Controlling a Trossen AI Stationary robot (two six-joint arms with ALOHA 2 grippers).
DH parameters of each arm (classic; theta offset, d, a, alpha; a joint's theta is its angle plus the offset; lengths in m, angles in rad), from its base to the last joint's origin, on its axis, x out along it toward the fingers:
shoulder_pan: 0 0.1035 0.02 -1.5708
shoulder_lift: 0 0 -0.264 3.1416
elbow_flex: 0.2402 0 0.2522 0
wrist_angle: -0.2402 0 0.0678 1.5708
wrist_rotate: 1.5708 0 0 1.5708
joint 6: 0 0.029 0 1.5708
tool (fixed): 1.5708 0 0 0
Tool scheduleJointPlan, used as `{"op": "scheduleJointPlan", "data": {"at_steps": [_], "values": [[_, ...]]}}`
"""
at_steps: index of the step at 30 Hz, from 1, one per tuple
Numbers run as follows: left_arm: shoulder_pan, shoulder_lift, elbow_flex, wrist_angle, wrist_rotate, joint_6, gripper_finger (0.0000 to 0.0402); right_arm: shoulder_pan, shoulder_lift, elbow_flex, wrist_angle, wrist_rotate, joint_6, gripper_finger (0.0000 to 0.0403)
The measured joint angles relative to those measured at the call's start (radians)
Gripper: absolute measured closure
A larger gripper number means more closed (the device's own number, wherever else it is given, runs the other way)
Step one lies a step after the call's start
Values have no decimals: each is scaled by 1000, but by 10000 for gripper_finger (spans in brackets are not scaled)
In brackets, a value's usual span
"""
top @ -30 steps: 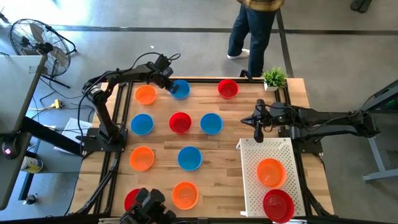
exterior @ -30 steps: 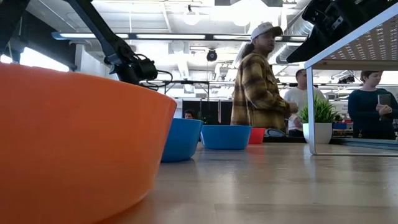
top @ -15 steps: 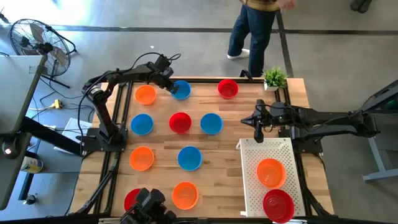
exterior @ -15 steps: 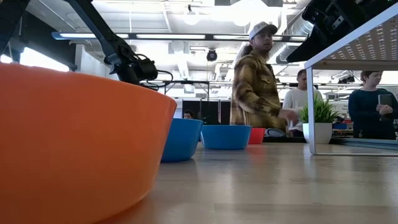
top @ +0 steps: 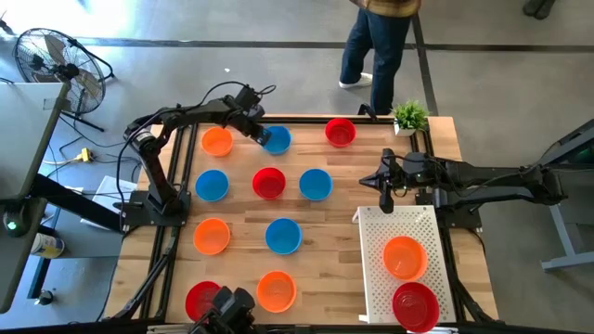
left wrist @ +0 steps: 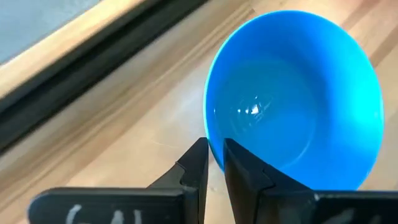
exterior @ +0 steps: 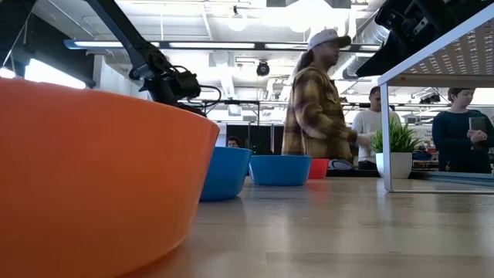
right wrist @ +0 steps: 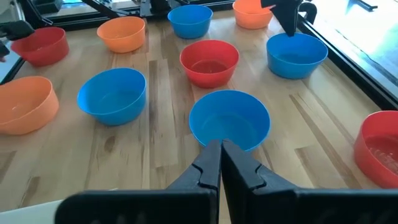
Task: Pick & Place Mini bowls
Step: Put the blue bowl on the shelf
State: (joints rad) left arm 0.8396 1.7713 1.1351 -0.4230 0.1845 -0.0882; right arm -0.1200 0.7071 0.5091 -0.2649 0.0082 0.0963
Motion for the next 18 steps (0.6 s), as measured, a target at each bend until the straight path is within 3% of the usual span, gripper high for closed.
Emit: {"op": "scheduleJointPlan", "data": {"at_steps": [9,18], "values": [[-17,0,0,0,9,-48,352,0,0,0,0,-1,0,401],[-17,0,0,9,38,-50,266,0,0,0,0,-1,0,400]]}}
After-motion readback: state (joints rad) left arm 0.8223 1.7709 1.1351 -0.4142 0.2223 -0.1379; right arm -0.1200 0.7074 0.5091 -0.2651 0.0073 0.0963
